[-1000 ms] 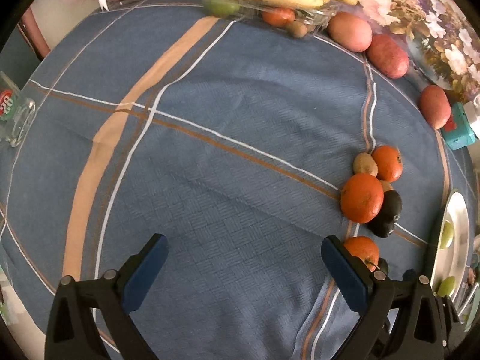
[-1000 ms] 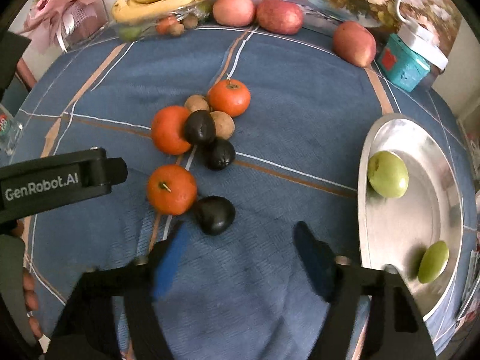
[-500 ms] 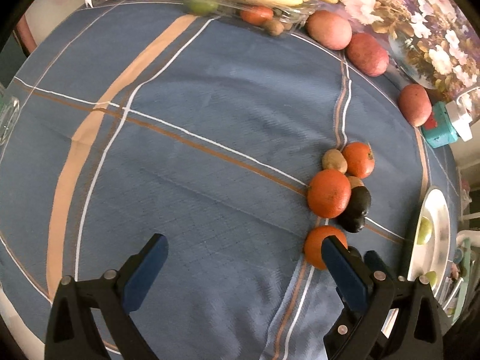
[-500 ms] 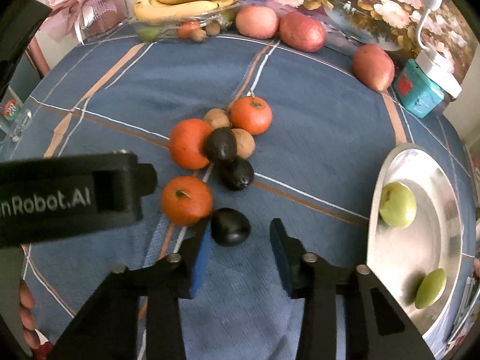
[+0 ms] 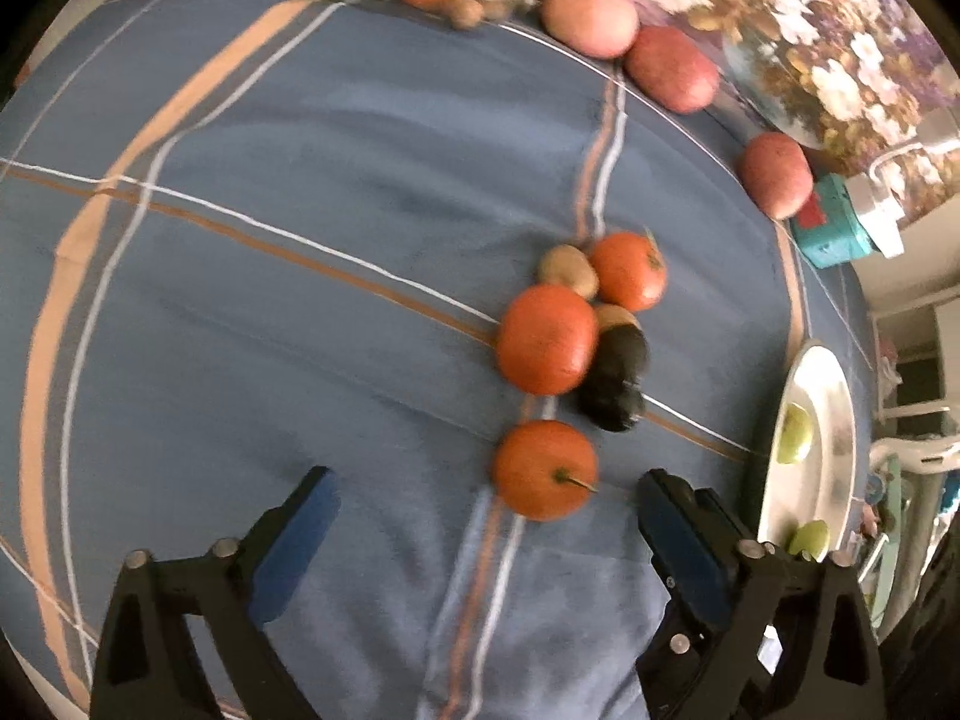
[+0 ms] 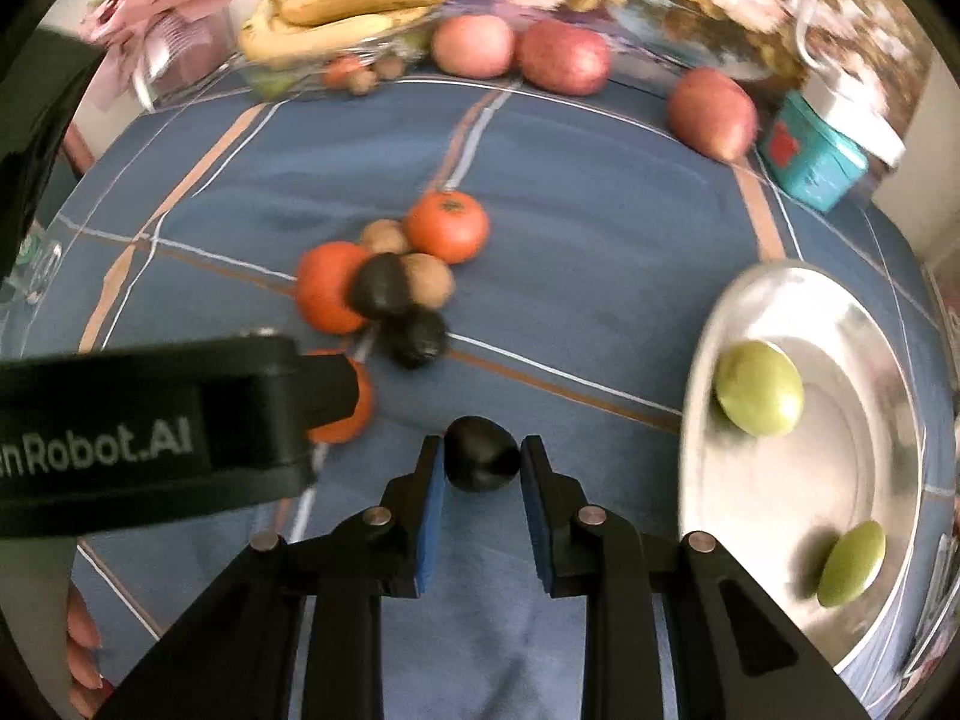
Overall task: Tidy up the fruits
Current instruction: 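Grasp an orange tangerine with the left tool while the right tool grasps a black plum, then carry the tangerine and black plum into the steel plate and release both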
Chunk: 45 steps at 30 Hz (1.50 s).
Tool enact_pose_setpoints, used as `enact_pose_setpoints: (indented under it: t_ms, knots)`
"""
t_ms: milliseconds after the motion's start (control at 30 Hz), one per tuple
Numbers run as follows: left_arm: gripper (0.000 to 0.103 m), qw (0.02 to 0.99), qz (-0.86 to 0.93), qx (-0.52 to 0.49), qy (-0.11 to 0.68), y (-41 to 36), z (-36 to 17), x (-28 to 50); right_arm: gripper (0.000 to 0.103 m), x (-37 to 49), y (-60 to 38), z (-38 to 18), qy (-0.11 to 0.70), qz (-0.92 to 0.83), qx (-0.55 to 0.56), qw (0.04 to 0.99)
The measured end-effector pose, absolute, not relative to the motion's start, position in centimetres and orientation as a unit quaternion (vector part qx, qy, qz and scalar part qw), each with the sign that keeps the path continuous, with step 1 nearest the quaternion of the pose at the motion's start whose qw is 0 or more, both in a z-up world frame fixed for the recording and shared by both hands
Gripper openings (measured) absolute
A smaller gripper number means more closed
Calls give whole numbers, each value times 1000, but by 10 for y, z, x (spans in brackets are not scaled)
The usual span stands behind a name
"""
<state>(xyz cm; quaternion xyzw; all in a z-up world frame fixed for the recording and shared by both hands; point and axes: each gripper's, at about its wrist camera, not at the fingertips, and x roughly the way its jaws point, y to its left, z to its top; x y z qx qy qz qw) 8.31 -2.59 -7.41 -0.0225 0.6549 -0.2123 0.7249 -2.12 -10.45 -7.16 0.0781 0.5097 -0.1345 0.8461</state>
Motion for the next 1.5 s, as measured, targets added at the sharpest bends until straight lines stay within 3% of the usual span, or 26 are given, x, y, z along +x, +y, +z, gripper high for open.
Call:
enact_pose_setpoints:
  t_ms: [167,233,300,867,1267,1500]
  knots:
    - [70,728,-208,-19,653,-40,-75,77,27,-27,-119,-73,509,-139,92,845]
    - [44,728,-215,-26,650,-43,-73,76,27,-31,-121,-71,507,-137,92,846]
    - [39,725,-222,-38,650,-45,-72,75,27,-35,-122,-69,503,-135,95,848]
    - [38,771,-244,-48,586,-46,-9,64,26,-77,-177,-25,433,-186,171,865]
    - [38,756,-353,88,544,-128,4,-8,27,-144,-274,-43,421,-316,282,802]
    - [39,731,-407,138,530,-166,-11,-46,27,-153,-285,-43,415,-308,285,807]
